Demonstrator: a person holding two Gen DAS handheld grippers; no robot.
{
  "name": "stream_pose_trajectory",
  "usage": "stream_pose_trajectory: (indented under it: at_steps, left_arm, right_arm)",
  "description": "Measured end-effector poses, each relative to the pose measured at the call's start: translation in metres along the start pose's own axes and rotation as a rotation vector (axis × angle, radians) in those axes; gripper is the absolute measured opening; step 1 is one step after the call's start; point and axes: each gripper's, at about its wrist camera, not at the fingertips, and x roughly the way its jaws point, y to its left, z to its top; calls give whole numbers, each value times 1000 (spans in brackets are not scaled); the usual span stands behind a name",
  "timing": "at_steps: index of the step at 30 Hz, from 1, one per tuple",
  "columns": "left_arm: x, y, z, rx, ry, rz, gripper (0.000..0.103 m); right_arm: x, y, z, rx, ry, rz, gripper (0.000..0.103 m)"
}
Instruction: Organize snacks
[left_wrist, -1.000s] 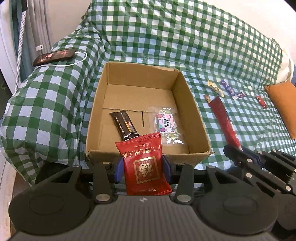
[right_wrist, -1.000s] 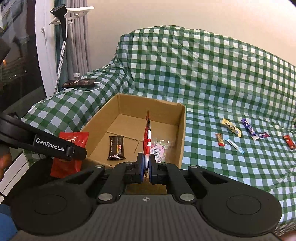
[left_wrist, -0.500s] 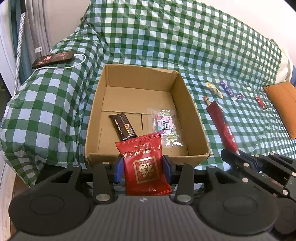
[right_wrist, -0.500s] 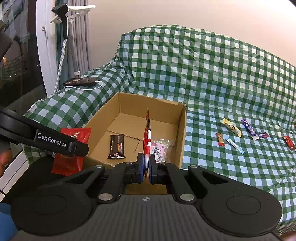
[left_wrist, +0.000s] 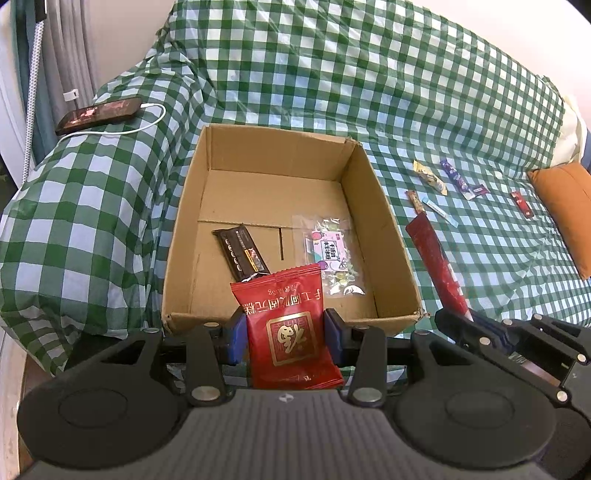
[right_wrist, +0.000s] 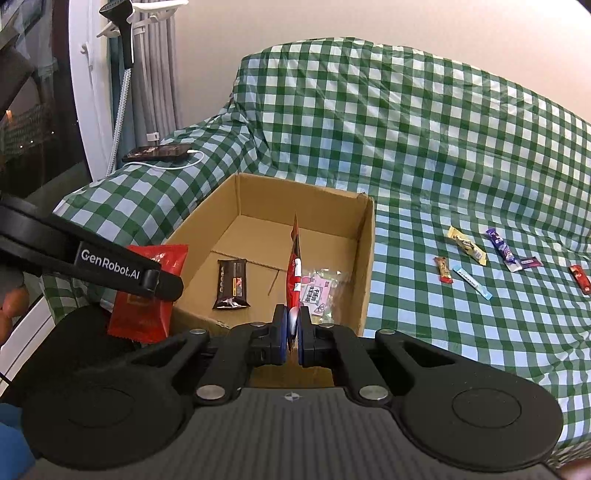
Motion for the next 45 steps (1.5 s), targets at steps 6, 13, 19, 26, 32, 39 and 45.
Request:
stream_pose_trajectory:
  at_steps: [6, 13, 19, 26, 32, 39, 45]
  left_arm:
    - [12, 2, 8, -8, 6, 1, 47]
    - [29, 6, 26, -16, 6, 7, 47]
    - [49, 9, 43, -25, 8, 16, 47]
    - [77, 14, 60, -31, 23, 34, 47]
    - [104, 16, 71, -29, 46, 51, 48]
    - [138, 20, 78, -23, 89, 80, 48]
    - [156, 25, 84, -22, 100, 97, 48]
  right_arm:
    - [10, -1, 2, 2, 19, -1, 6]
    - [27, -2, 9, 11, 41, -8, 6]
    - [49, -4, 15, 16, 65, -15, 6]
    - [79, -6, 25, 31, 86, -18, 6]
    - [105, -10, 31, 33, 107, -17, 6]
    - [134, -13, 33, 30, 137, -17, 6]
    - [156, -17, 33, 32, 161, -15, 6]
